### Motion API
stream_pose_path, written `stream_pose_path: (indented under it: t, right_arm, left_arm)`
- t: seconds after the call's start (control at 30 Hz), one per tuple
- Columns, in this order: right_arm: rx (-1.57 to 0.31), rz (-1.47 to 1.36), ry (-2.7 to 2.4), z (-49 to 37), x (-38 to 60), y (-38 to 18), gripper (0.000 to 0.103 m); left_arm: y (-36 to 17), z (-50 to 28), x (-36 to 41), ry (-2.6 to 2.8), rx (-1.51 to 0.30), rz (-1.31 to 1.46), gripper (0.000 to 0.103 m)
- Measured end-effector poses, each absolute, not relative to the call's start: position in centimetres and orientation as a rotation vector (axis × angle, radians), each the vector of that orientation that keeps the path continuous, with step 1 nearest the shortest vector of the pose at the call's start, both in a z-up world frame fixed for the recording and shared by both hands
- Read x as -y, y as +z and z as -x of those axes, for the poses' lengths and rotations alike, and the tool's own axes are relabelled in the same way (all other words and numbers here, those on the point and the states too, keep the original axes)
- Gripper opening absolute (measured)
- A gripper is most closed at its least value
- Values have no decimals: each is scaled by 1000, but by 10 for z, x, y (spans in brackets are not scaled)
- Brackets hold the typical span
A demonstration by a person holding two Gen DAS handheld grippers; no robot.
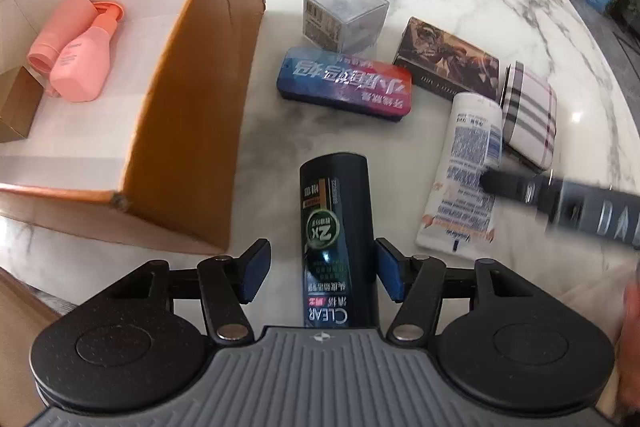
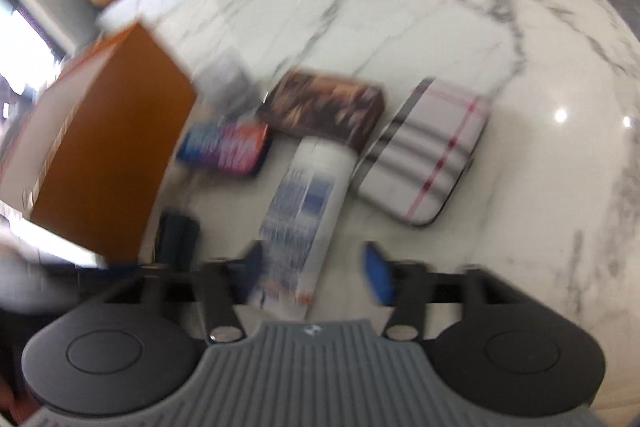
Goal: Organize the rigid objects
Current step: 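Grasp the black shampoo bottle with the left gripper while the right grasps the white lotion bottle, then lift and carry the shampoo bottle and lotion bottle over the box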
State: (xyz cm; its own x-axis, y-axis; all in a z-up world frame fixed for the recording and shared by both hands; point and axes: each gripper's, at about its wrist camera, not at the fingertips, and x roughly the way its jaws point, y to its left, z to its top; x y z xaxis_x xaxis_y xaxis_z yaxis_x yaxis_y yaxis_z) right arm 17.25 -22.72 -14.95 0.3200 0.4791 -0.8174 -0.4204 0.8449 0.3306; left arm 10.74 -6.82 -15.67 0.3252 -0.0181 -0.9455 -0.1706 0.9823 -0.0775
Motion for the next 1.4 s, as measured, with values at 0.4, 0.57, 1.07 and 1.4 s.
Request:
stream_pose_path:
  t: [0.4, 0.57, 1.07, 1.4]
  right_arm:
    - [-1084, -40, 505, -181, 203, -159, 67]
    - [-1019, 76, 531, -174, 188, -160, 60]
    - [-992, 34, 602, -158, 203, -147, 25]
    - [-983, -36, 618, -141, 219, -136, 22]
  left_arm:
    - [-160, -109, 76, 57, -1209, 151, 43]
    - [-160, -110, 77, 59, -1206, 153, 43]
    - [-155, -98, 73, 34, -1154, 225, 42]
    - [-130, -83, 72, -7, -1059, 296, 42]
